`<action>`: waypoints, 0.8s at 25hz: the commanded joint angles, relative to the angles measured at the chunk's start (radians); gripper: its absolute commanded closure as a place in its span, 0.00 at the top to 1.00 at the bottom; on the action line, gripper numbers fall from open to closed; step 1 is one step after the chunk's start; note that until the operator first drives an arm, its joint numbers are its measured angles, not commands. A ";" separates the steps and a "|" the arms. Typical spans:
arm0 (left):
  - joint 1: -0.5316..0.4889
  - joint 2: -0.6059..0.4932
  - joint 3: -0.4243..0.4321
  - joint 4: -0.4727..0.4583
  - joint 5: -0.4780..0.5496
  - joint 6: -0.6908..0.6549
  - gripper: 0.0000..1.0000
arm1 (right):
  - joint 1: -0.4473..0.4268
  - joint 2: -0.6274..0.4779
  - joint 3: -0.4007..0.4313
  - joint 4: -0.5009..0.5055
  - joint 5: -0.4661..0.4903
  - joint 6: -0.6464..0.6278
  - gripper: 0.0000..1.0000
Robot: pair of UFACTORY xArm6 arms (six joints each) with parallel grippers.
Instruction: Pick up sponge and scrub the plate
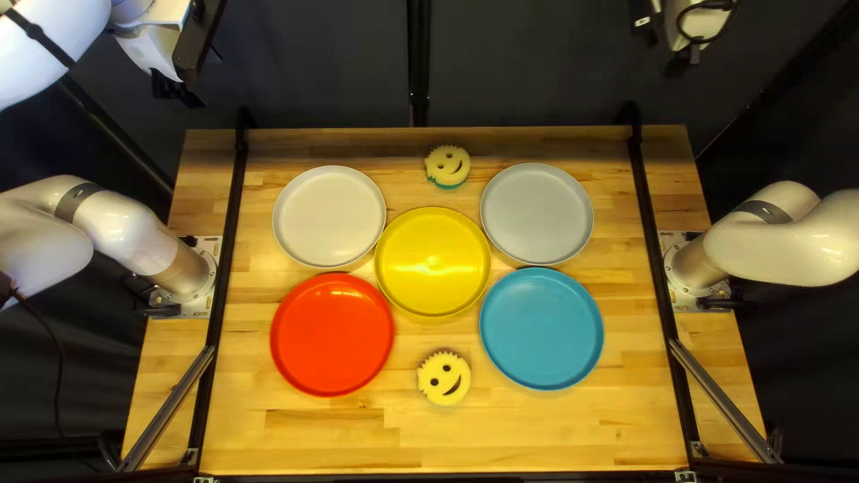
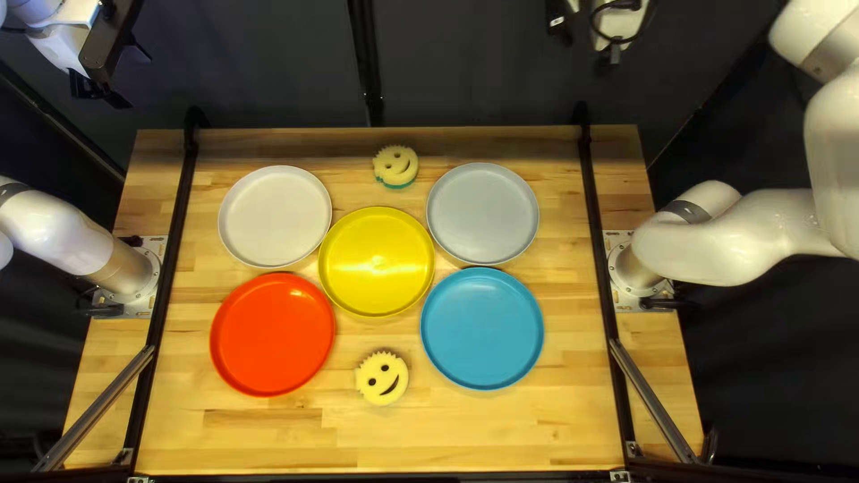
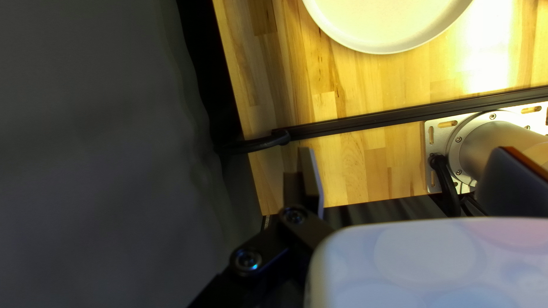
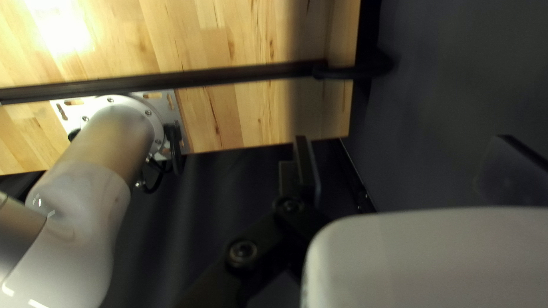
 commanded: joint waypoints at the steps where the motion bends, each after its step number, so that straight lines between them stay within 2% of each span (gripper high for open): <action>1: 0.000 0.000 0.000 0.000 0.000 0.000 1.00 | 0.000 -0.002 0.000 0.001 0.001 0.001 1.00; 11: 0.000 0.000 0.000 0.000 0.000 0.000 1.00 | 0.000 -0.002 0.000 0.001 0.001 0.001 1.00; 12: -0.024 -0.016 0.026 -0.006 -0.013 -0.028 1.00 | 0.000 -0.002 0.000 0.001 0.001 0.001 1.00; 15: -0.279 -0.075 0.104 0.014 -0.069 -0.281 1.00 | 0.000 -0.002 0.000 0.001 0.001 0.001 1.00; 16: -0.307 -0.077 0.109 0.015 -0.075 -0.307 1.00 | 0.000 -0.002 0.000 0.001 0.001 0.001 1.00; 17: -0.416 -0.080 0.112 0.024 -0.091 -0.410 1.00 | 0.000 -0.002 0.000 0.001 0.001 0.001 1.00; 19: -0.516 -0.077 0.111 0.025 -0.107 -0.501 1.00 | 0.000 -0.002 0.000 0.001 0.001 0.001 1.00; 20: -0.614 -0.074 0.114 0.029 -0.127 -0.587 1.00 | 0.000 -0.002 0.000 0.001 0.001 0.001 1.00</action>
